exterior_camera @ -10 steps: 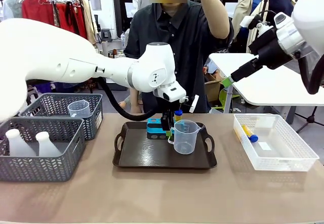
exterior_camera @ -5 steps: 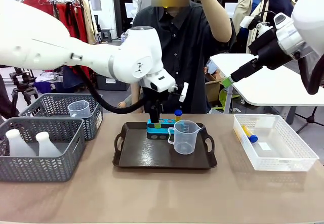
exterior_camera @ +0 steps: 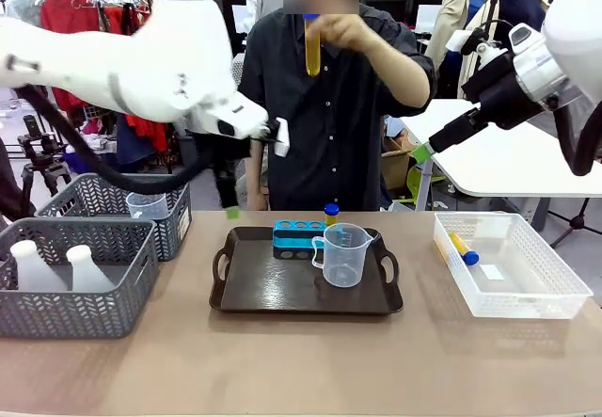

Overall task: Prepare the laboratory tools.
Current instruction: Pick up one Small flask and place it on the Handle tray.

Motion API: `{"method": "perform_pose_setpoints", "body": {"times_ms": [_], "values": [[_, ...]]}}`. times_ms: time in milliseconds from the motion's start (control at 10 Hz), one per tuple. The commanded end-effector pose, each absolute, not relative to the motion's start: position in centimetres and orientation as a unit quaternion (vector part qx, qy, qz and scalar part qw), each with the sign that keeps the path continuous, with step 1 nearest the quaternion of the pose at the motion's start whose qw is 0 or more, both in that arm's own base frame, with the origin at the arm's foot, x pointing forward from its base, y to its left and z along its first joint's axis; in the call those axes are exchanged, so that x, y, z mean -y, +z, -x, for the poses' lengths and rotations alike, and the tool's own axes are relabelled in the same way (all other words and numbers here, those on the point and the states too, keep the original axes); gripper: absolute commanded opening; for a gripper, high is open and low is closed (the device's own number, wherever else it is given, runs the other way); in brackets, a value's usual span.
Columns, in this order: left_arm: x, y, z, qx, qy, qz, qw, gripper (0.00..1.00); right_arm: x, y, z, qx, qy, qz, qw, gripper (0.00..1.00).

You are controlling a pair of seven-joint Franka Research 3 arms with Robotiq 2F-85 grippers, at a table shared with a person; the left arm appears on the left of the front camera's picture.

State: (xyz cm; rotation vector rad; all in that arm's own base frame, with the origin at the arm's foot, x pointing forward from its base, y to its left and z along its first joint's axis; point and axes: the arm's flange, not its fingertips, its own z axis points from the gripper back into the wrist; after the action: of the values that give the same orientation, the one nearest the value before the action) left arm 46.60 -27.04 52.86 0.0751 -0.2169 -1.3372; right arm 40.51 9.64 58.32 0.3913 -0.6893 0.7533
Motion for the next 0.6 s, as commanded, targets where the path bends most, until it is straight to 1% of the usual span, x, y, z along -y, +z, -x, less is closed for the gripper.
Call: {"method": "perform_pose_setpoints", "body": {"times_ms": [0, 100, 200, 500], "values": [[24.2, 53.5, -45.2, 0.091, -0.535, -0.013, 0.840, 1.00, -9.6, 58.4, -40.5, 0.329, 0.358, -0.193, 0.852, 1.00], [22.8, 53.7, -44.8, 0.091, -0.481, -0.022, 0.872, 1.00, -9.6, 58.4, -40.5, 0.329, 0.358, -0.193, 0.852, 1.00], [21.2, 53.2, -43.8, 0.062, -0.417, -0.052, 0.905, 1.00, -9.6, 58.4, -40.5, 0.329, 0.358, -0.193, 0.852, 1.00], [16.1, 50.1, -42.1, 0.064, -0.263, -0.028, 0.962, 1.00, -9.6, 58.4, -40.5, 0.329, 0.358, -0.193, 0.852, 1.00]]}}
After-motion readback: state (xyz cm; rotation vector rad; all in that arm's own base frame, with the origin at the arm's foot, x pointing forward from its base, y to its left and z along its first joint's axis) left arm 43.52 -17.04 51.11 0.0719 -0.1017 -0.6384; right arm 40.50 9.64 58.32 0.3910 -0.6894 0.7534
